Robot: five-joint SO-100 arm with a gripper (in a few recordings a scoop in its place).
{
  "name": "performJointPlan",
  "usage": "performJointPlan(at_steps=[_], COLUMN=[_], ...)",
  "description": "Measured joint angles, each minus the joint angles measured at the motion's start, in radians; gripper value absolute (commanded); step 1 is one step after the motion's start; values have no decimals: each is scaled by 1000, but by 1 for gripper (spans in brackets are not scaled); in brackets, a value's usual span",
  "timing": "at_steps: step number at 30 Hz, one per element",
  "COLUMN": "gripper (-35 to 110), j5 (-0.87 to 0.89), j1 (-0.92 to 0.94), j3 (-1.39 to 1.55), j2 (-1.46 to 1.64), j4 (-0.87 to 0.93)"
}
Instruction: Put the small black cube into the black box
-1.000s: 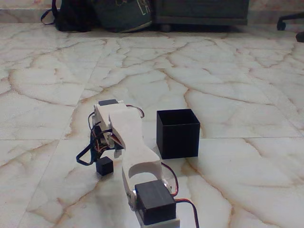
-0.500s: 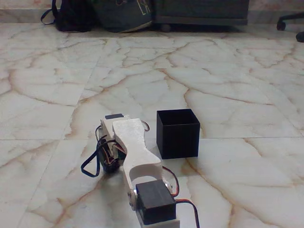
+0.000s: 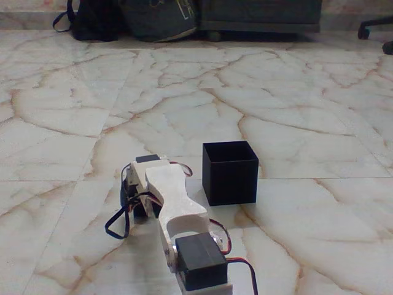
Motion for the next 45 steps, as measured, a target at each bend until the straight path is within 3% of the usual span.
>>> performJointPlan(at_steps=[7,12,15,19,24,33,35,37,38,40,41,43,45], gripper=[0,0,0,0,0,7,7,7,7,7,6,6,6], j5=[-20,-54,-117,-202,-270,-259,-241,-218,-212,-199,-179,-98,-95], j1=[0,52,124,204,351,403,403,396,396,394,394,364,364], j3=[-14,-356,-422,-422,-422,-422,-422,-423,-428,-436,-436,-365,-58], j2=[0,0,14,32,49,66,143,279,324,549,601,741,959], j4=[28,216,222,112,-150,-92,63,397,474,1075,1210,1215,1215])
